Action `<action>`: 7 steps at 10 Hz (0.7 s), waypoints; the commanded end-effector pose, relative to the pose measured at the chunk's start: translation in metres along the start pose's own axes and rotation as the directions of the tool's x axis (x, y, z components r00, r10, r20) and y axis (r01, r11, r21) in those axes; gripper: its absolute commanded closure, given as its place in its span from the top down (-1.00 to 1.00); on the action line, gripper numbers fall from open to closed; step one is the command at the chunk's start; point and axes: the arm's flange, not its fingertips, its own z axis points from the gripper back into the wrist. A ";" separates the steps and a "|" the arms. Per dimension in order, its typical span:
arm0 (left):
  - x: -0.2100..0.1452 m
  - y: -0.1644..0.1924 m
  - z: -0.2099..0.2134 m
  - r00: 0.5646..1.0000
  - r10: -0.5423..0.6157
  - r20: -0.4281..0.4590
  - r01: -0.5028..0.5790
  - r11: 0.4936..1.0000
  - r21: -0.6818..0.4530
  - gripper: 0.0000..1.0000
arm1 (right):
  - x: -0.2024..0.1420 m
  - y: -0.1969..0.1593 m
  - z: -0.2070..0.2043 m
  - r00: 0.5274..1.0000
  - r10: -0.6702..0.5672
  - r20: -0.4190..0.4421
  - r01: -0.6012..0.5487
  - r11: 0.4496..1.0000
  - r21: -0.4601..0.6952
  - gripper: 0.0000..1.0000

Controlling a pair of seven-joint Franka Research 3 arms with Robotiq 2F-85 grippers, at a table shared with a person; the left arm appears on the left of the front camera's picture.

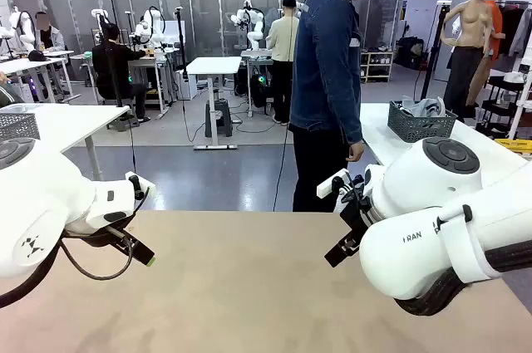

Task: Fold the towels and place them in the basket.
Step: When a person lays out a Towel with hook on the table, fold it in half twice.

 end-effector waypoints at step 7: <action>0.000 0.000 0.000 1.000 0.000 0.000 0.000 1.000 0.000 1.00 | 0.000 0.000 0.000 1.000 0.000 0.000 0.000 1.000 0.000 1.00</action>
